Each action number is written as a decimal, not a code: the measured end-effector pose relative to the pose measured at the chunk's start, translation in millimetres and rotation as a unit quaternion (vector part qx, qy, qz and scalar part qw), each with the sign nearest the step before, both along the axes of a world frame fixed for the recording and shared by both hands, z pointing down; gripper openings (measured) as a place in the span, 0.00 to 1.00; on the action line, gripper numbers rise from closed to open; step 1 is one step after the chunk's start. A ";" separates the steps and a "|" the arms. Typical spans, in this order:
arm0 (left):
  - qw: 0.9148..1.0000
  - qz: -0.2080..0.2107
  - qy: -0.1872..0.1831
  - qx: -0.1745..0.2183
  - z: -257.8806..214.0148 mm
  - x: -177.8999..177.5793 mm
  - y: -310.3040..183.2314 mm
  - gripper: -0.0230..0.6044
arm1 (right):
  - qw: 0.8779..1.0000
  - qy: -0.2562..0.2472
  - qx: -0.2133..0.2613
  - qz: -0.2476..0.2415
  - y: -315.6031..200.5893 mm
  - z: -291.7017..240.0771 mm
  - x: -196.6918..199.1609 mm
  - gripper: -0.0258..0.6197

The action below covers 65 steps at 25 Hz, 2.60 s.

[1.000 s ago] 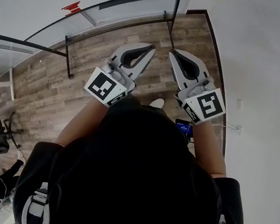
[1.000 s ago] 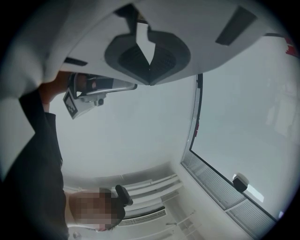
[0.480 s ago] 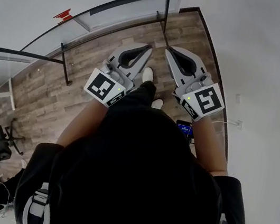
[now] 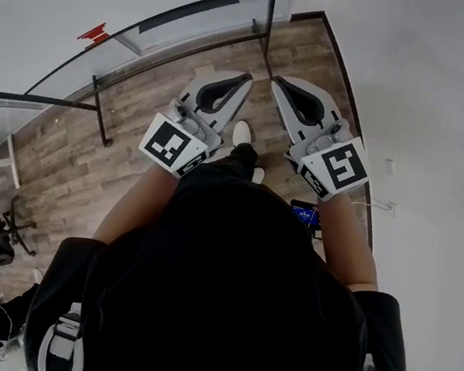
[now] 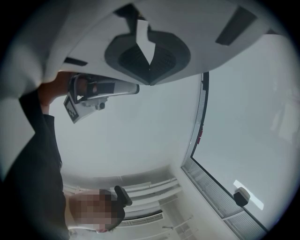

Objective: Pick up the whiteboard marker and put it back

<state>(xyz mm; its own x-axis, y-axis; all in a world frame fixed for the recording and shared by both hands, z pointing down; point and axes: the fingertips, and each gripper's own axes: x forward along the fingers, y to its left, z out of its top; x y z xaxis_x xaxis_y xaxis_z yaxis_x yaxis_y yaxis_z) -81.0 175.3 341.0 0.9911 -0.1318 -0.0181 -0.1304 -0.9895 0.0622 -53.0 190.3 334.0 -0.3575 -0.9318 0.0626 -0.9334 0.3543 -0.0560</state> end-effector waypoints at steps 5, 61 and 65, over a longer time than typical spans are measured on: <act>1.000 -0.004 0.003 -0.006 5.4 7.2 -24.6 0.04 | 1.000 0.002 -0.011 -0.004 -23.4 7.3 8.2 0.03; 1.000 -0.017 0.013 -0.019 25.1 95.2 -238.0 0.04 | 0.999 0.020 -0.041 -0.025 -233.0 34.0 93.9 0.03; 0.999 -0.045 0.012 -0.011 18.9 112.9 -247.7 0.04 | 0.998 0.020 -0.034 -0.055 -246.6 30.0 112.7 0.03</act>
